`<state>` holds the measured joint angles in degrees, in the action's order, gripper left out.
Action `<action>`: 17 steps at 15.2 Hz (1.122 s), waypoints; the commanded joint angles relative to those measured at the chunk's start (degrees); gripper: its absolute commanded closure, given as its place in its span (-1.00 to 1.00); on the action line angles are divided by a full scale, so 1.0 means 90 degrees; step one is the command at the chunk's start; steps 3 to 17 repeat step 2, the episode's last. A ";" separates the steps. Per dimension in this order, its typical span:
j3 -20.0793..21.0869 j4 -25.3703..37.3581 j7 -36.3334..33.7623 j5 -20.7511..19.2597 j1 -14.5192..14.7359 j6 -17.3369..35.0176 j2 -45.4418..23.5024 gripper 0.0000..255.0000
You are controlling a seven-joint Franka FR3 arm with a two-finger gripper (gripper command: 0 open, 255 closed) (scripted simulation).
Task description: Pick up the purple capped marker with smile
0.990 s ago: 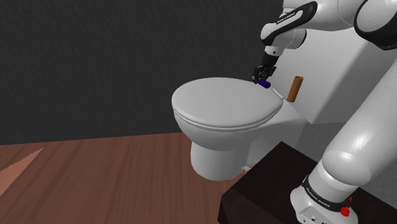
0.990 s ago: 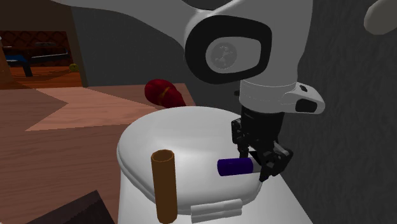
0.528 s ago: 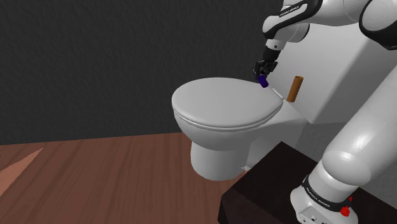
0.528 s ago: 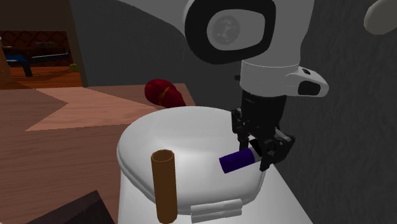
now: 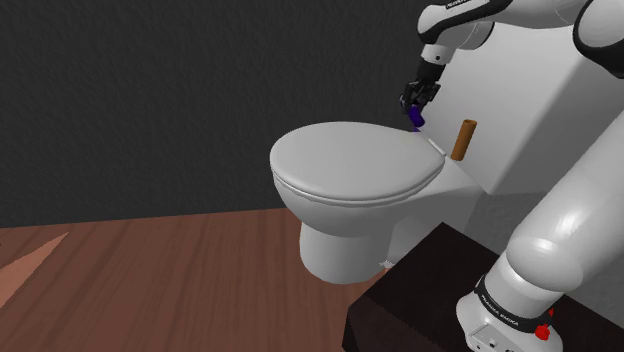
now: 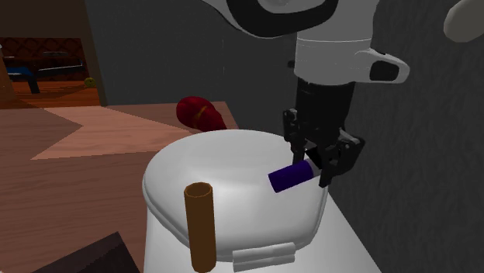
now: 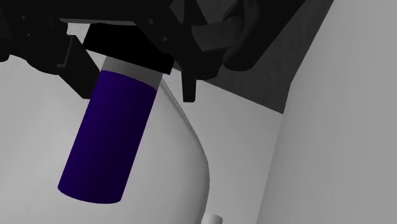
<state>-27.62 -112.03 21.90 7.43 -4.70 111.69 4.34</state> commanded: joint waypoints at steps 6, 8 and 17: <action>-0.0018 0.0116 -0.0008 0.0001 -0.0019 -0.0084 0.0001 1.00; -0.0018 0.0116 -0.0008 0.0001 -0.0019 -0.0084 0.0001 1.00; -0.0018 0.0116 -0.0008 0.0001 -0.0019 -0.0084 0.0001 1.00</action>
